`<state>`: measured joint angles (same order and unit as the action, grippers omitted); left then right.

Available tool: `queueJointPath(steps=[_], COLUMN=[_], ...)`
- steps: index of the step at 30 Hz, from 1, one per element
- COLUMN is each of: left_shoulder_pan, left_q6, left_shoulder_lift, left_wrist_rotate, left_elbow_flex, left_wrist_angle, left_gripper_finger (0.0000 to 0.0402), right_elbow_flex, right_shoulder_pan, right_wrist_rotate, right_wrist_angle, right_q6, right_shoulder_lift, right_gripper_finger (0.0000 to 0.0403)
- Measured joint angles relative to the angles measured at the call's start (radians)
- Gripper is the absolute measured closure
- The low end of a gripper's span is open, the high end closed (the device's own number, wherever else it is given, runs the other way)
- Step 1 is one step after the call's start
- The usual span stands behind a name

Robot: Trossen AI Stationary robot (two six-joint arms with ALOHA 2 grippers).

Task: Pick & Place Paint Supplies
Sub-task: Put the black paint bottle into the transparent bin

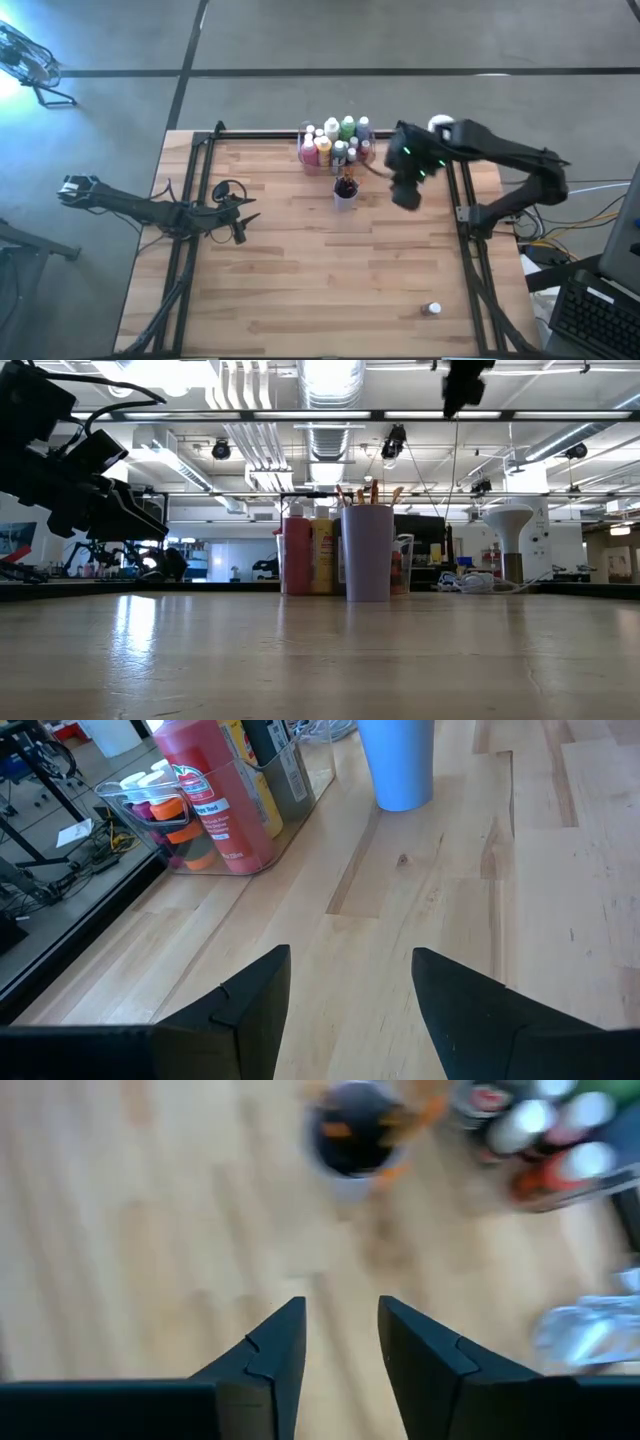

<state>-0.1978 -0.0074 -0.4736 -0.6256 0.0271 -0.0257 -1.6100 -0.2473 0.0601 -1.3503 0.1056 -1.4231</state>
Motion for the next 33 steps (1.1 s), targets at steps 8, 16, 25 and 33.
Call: queueJointPath(steps=[8, 16, 25, 33], left_shoulder_pan=[0.0, 0.0, 0.0, 0.0], left_q6=[0.0, 0.0, 0.0, 0.0], left_shoulder_lift=[0.0, 0.0, 0.0, 0.0], left_wrist_rotate=[0.0, 0.0, 0.0, 0.0], left_elbow_flex=[0.0, 0.0, 0.0, 0.0], left_wrist_angle=[0.0, 0.0, 0.0, 0.0], left_gripper_finger=[0.0186, 0.0186, 0.0186, 0.0186], right_elbow_flex=[0.006, 0.009, 0.009, 0.01], right_shoulder_pan=[0.412, 0.826, 1.088, 1.12], right_wrist_rotate=[-0.092, -0.227, -0.217, -0.118], right_wrist_angle=[-0.004, -0.004, -0.003, -0.029], right_q6=[0.407, 0.844, 1.307, 1.463], right_shoulder_lift=[0.119, 0.04, -0.152, -0.268], right_gripper_finger=[0.0296, 0.028, 0.0242, 0.0212])
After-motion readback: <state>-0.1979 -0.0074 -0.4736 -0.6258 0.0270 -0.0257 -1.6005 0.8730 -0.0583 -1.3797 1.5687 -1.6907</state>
